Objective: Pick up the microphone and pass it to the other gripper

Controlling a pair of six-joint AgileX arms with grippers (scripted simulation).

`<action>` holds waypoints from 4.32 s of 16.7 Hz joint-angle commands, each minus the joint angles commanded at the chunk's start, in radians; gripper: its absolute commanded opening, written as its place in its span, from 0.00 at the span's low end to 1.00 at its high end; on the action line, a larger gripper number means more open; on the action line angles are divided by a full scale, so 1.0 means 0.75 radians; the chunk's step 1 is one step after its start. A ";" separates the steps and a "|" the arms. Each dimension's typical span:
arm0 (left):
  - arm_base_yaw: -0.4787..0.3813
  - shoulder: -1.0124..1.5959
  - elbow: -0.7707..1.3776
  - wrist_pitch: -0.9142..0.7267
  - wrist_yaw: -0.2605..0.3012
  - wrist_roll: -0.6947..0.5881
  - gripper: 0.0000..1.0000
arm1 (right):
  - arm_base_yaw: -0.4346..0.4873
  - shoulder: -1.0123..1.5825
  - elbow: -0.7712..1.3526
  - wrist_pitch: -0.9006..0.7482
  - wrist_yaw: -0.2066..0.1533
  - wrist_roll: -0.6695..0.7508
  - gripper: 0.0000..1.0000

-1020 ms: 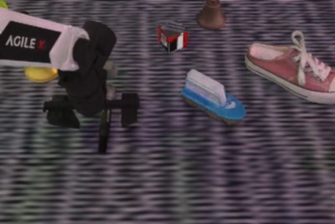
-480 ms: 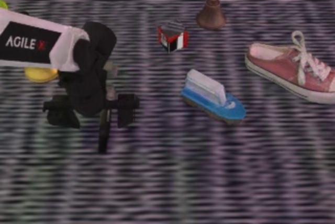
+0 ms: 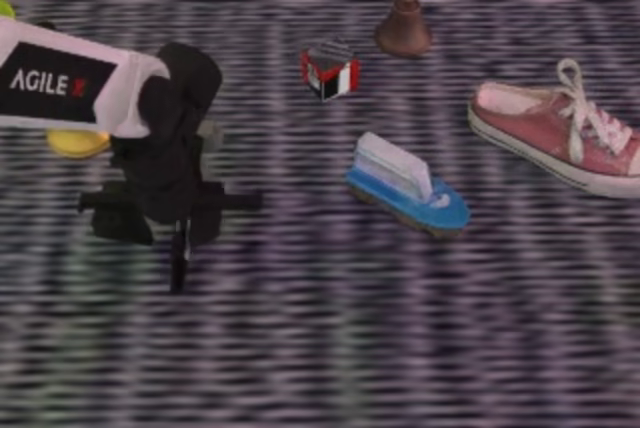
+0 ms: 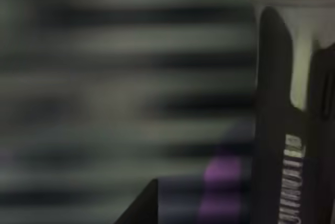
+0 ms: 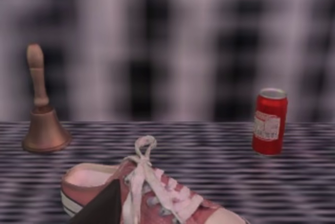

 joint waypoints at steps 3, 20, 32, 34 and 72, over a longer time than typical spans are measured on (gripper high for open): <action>0.000 0.000 0.000 0.000 0.000 0.000 0.00 | 0.000 0.000 0.000 0.000 0.000 0.000 1.00; 0.020 -0.189 -0.127 0.502 0.127 0.174 0.00 | 0.000 0.000 0.000 0.000 0.000 0.000 1.00; 0.070 -0.510 -0.507 1.805 0.569 0.433 0.00 | 0.000 0.000 0.000 0.000 0.000 0.000 1.00; 0.076 -0.554 -0.539 1.901 0.607 0.459 0.00 | 0.000 0.000 0.000 0.000 0.000 0.000 1.00; -0.357 -0.883 -0.621 1.793 0.162 0.438 0.00 | 0.162 0.511 0.371 0.163 -0.266 0.004 1.00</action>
